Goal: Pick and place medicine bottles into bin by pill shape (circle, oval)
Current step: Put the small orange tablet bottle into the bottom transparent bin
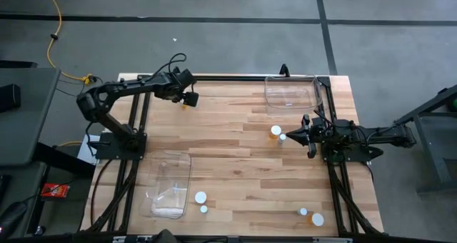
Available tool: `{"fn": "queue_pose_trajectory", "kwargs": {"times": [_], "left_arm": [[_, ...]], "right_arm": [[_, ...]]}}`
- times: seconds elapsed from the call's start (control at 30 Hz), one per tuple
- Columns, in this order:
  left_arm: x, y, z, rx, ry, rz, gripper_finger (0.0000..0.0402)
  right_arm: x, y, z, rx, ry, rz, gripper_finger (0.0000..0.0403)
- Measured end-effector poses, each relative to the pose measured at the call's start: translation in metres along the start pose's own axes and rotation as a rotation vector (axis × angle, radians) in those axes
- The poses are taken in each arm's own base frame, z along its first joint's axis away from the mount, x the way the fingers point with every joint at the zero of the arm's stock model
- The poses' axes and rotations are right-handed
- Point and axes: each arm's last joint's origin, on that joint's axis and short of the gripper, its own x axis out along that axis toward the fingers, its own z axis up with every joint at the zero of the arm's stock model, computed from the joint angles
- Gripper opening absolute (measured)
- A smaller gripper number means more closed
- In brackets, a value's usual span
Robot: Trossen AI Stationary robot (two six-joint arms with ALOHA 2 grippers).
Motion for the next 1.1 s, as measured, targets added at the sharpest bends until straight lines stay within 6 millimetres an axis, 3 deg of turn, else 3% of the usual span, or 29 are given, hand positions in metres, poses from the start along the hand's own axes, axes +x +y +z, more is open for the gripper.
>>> {"fn": "queue_pose_trajectory", "kwargs": {"times": [0.3, 0.73, 1.1], "left_arm": [[0.0018, -0.0023, 0.0020, -0.020, -0.011, -0.020, 0.0266], [0.0018, -0.0024, 0.0021, -0.071, -0.013, -0.019, 0.0219], [0.0018, -0.0030, 0.0020, -0.084, -0.008, -0.030, 0.0218]], "right_arm": [[0.0000, 0.0000, -0.0001, 0.000, 0.001, 0.000, 0.0000], [0.0000, 0.0000, 0.0000, 0.000, 0.001, 0.000, 0.0000], [0.0000, 0.0000, -0.0001, 0.000, 0.001, 0.000, 0.0000]]}}
